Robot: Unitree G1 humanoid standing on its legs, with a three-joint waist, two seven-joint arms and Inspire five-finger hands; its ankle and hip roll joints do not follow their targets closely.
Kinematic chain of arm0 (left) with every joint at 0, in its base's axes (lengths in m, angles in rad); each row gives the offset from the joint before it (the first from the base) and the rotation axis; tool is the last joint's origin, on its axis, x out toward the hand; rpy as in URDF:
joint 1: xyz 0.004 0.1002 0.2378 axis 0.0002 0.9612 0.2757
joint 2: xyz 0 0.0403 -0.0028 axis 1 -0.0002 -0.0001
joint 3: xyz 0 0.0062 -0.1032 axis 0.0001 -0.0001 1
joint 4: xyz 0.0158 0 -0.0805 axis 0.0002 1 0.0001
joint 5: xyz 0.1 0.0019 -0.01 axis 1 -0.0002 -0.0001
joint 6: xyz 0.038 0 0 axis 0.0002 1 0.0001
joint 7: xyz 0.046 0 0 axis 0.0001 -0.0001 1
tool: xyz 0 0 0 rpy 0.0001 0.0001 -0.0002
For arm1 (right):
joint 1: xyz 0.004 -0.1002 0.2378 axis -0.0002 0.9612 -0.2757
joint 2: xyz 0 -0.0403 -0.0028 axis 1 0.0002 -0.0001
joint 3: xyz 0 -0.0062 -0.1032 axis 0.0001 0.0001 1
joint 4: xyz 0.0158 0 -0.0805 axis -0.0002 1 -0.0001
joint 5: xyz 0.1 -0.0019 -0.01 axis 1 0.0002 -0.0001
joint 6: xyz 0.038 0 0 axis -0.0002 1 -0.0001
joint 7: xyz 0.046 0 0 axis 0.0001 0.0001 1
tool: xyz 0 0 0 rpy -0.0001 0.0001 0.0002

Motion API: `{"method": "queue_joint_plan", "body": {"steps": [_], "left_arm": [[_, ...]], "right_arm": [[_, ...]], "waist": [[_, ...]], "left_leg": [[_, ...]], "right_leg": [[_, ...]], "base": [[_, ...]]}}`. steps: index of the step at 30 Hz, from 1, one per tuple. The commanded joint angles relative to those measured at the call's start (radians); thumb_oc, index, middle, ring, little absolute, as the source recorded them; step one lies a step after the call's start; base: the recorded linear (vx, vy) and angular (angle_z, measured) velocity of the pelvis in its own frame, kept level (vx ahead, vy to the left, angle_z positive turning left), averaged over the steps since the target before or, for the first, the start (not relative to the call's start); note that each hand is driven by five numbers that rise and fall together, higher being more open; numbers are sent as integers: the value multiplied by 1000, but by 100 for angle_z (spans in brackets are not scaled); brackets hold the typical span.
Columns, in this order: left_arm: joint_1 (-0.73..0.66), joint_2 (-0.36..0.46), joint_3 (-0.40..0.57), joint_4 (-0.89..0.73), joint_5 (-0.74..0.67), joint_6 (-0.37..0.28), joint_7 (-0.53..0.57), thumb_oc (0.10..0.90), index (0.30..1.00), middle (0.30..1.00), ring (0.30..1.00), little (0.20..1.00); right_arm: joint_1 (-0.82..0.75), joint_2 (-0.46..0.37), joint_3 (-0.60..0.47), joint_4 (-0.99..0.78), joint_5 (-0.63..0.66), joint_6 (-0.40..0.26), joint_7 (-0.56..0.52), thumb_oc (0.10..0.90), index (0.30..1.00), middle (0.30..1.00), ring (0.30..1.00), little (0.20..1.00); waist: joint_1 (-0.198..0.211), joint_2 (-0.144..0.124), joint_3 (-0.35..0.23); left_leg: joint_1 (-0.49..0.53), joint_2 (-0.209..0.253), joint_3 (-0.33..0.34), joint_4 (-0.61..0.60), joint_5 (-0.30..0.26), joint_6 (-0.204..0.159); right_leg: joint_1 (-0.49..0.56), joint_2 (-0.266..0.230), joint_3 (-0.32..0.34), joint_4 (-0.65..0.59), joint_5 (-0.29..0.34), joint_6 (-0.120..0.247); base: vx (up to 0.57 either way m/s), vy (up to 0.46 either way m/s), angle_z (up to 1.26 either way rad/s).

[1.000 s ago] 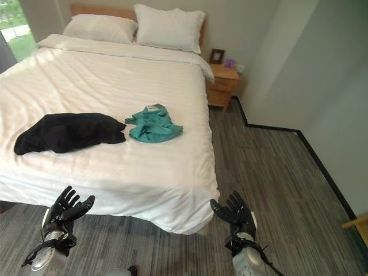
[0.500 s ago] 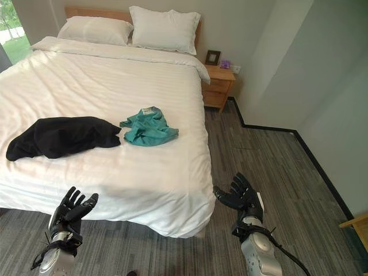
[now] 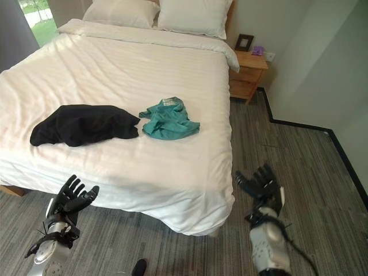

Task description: Pick up bed clothes into laundry basket.

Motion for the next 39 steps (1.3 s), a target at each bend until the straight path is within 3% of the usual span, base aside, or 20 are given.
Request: {"method": "queue_joint_plan", "body": {"steps": [1, 4, 5, 7, 13, 14, 16, 22, 29, 36, 39], "left_arm": [[-34, 73, -37, -98, -16, -94, -51, 800, 900, 900, 900, 900], [9, 93, -74, -110, -57, -87, -90, 800, 900, 900, 900, 900], [9, 87, -68, -111, -57, -87, -90, 800, 900, 900, 900, 900], [39, 120, -86, -125, -87, -78, -112, 800, 900, 900, 900, 900], [63, 147, -118, -133, -108, -65, -141, 800, 900, 900, 900, 900], [63, 146, -117, -133, -107, -65, -141, 800, 900, 900, 900, 900], [77, 174, -126, -138, -120, -63, -152, 800, 900, 900, 900, 900], [100, 212, -138, -167, -140, -53, -166, 800, 900, 900, 900, 900], [88, 223, -154, -178, -145, -54, -158, 800, 900, 900, 900, 900], [60, 252, -162, -221, -168, -82, -153, 800, 900, 900, 900, 900], [61, 246, -156, -233, -185, -91, -143, 800, 900, 900, 900, 900]], "right_arm": [[-237, -231, -7, -7, -86, -79, 25, 800, 900, 900, 900, 900], [-509, -429, 184, 155, -159, -44, 43, 800, 900, 900, 900, 900], [-533, -431, 203, 169, -156, -47, 44, 800, 900, 900, 900, 900], [-803, -542, 443, 348, -271, 1, 72, 800, 900, 900, 900, 900], [-1116, -537, 704, 646, -368, 37, 67, 800, 900, 900, 900, 900], [-1119, -536, 708, 647, -368, 37, 68, 800, 900, 900, 900, 900], [-1229, -522, 788, 736, -439, 47, 46, 800, 900, 900, 900, 900], [-1342, -491, 889, 846, -548, 73, 23, 800, 900, 900, 900, 900], [-1380, -456, 915, 866, -600, 82, -4, 800, 900, 900, 900, 900], [-1374, -474, 926, 833, -601, 63, -22, 800, 900, 900, 900, 900], [-1322, -499, 892, 837, -585, 60, -32, 800, 900, 900, 900, 900]], "waist": [[48, -26, -70], [91, -52, -60], [84, -47, -59], [120, -68, -47], [149, -64, -36], [148, -63, -36], [173, -55, -20], [210, -25, 10], [218, 3, 43], [247, 53, 129], [265, 62, 165]], "left_leg": [[-16, -72, -112, 0, -45, -3], [-30, -78, -128, 0, -38, -7], [-30, -78, -128, 0, -38, -7], [-43, -82, -139, 0, -36, -12], [-89, -97, -170, 0, -13, -20], [-90, -97, -170, 0, -12, -20], [-124, -106, -185, 0, 1, -25], [-179, -119, -196, 0, 18, -30], [-213, -123, -198, 0, 31, -28], [-316, -129, -190, 0, 61, -28], [-376, -131, -179, 0, 73, -27]], "right_leg": [[-38, 6, -82, 48, -67, 24], [-40, 8, -98, 44, -62, 26], [-41, 8, -97, 44, -62, 26], [-47, 12, -112, 37, -58, 26], [-68, 16, -148, 16, -46, 27], [-68, 16, -149, 16, -46, 27], [-92, 17, -165, 8, -41, 29], [-144, 24, -174, 5, -43, 24], [-172, 24, -175, 5, -45, 22], [-287, 15, -161, 21, -28, 18], [-350, 20, -142, 22, -9, 17]], "base": [[9, 6, 4], [14, -1, 11], [0, 0, 0], [-16, -16, 9], [-10, -12, 25], [-27, -34, 30], [-45, -34, 27], [-11, -21, 13], [-13, -18, 9], [-93, -9, -2], [-94, -5, -6]]}}
